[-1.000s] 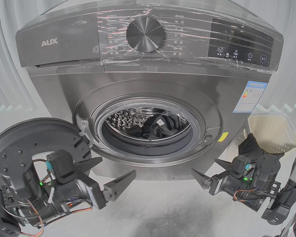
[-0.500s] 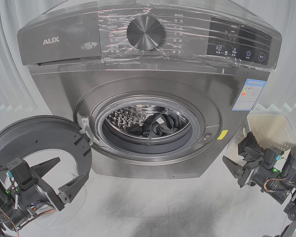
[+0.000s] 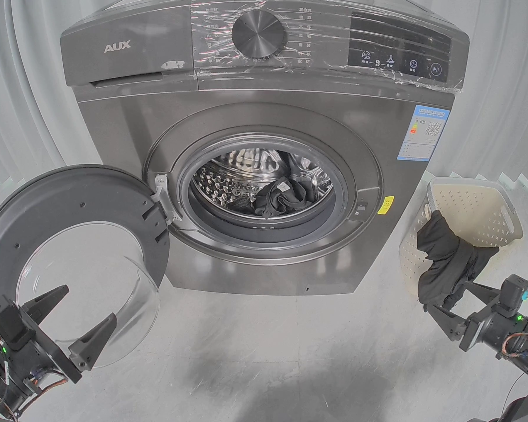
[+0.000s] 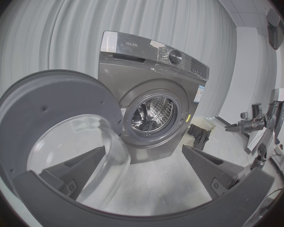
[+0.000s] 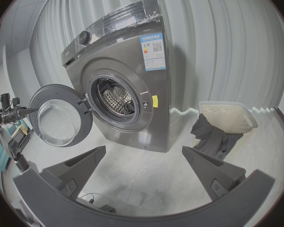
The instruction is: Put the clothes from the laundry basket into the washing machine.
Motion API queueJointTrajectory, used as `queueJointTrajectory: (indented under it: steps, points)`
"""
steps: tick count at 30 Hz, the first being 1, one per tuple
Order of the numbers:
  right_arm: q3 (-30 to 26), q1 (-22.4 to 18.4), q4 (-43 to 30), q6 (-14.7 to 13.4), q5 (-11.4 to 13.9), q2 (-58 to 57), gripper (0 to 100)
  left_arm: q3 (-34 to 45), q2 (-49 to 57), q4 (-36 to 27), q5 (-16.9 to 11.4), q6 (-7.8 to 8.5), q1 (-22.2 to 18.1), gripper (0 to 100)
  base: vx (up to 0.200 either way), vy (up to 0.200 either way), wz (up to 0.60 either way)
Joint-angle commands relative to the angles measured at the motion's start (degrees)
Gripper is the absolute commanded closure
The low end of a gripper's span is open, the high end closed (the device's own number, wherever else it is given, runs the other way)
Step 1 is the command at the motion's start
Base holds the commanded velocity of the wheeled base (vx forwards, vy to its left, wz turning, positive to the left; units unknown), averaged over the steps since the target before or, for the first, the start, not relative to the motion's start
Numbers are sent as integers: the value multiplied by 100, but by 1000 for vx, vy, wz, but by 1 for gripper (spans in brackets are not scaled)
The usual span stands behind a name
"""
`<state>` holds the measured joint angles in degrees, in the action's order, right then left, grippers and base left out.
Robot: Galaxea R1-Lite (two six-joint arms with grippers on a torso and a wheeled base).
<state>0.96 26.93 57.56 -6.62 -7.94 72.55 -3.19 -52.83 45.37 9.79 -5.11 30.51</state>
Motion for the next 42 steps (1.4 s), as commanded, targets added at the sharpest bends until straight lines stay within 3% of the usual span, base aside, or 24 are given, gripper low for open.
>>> queueJointTrajectory:
  steps: [1,3,5,9,14,15,18,20,24,26,29,31,34,39,42]
  points:
    - [-96,-557,-1669,135,-358,-2535,0,65,1864,-1294,93,361,-283,0,0,0,0]
    - [-96,-724,-1775,161,-367,-2843,0,65,2163,-1584,164,370,-353,0,0,0,0]
    - [-96,-1058,-1951,196,-375,-3748,0,65,2866,-2270,278,370,-520,0,0,0,0]
    - [-96,-1445,-2522,416,-287,-4592,0,214,3499,-2859,208,379,-907,0,0,0,0]
    - [-44,-1805,-3348,469,-208,-5400,0,240,3895,-3017,234,379,-1127,0,0,0,0]
    - [150,-2060,-3717,469,-191,-5734,0,249,4009,-3043,216,388,-1381,0,0,0,0]
    - [387,-2289,-4227,469,-129,-6059,0,284,4202,-3061,190,414,-1575,0,0,0,0]
    - [484,-2368,-4983,486,152,-6490,0,319,4404,-3307,111,432,-1786,0,0,0,0]
    - [308,-2473,-5642,504,609,-7000,0,319,4730,-3711,-135,353,-1909,0,0,0,0]
    - [79,-2684,-5739,495,925,-7246,0,319,4738,-3878,-118,335,-1918,0,0,0,0]
    - [-96,-2693,-5756,741,899,-7255,0,319,4747,-4089,-74,405,-1944,0,0,0,0]
    - [-88,-2693,-5756,715,838,-7255,0,319,4747,-4115,93,449,-1988,0,0,0,0]
    - [-88,-2693,-5756,680,820,-7255,0,319,4738,-4124,313,511,-2383,0,0,0,0]
    - [-88,-2702,-5756,688,829,-7255,0,319,4747,-4124,269,432,-2480,0,0,0,0]
    - [-88,-2702,-5756,688,829,-7255,0,319,4747,-4124,445,528,-2498,0,0,0,0]
